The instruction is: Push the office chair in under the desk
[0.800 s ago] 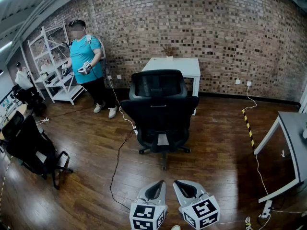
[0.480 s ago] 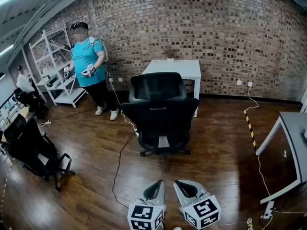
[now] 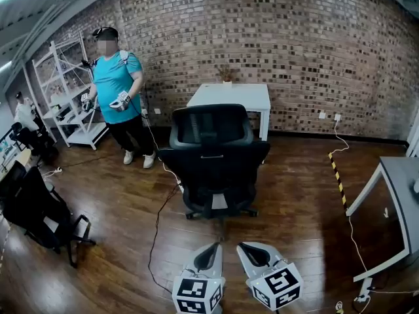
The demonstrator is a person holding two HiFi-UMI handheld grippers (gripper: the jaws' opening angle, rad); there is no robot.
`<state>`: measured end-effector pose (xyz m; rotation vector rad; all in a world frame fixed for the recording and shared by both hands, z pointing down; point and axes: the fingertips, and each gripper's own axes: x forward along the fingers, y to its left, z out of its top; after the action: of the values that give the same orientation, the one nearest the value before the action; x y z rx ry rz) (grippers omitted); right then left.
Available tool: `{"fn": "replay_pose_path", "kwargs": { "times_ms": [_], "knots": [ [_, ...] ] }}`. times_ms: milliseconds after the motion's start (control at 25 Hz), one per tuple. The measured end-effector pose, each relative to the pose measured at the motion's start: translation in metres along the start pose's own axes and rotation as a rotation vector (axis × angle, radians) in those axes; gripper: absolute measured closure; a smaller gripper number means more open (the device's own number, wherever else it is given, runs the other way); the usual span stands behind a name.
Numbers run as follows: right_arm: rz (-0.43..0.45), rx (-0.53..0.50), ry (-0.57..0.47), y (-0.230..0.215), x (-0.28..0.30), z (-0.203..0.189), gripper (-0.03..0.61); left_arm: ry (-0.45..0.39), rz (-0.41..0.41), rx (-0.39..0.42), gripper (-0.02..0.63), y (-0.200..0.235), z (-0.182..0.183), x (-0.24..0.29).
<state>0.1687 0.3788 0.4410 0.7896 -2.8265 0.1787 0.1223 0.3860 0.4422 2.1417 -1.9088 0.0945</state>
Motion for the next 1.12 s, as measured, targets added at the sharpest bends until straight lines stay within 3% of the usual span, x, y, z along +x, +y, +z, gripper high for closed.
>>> {"fn": "replay_pose_path", "kwargs": {
  "times_ms": [360,1120],
  "knots": [
    [-0.032,-0.02,0.02,-0.026,0.072,0.037,0.572,-0.016,-0.046,-0.013,0.598,0.058,0.043,0.055],
    [-0.129,-0.058,0.036,-0.066,0.183,0.067,0.533,-0.033,-0.171,0.025,0.595,0.152,0.082,0.139]
  ]
}}
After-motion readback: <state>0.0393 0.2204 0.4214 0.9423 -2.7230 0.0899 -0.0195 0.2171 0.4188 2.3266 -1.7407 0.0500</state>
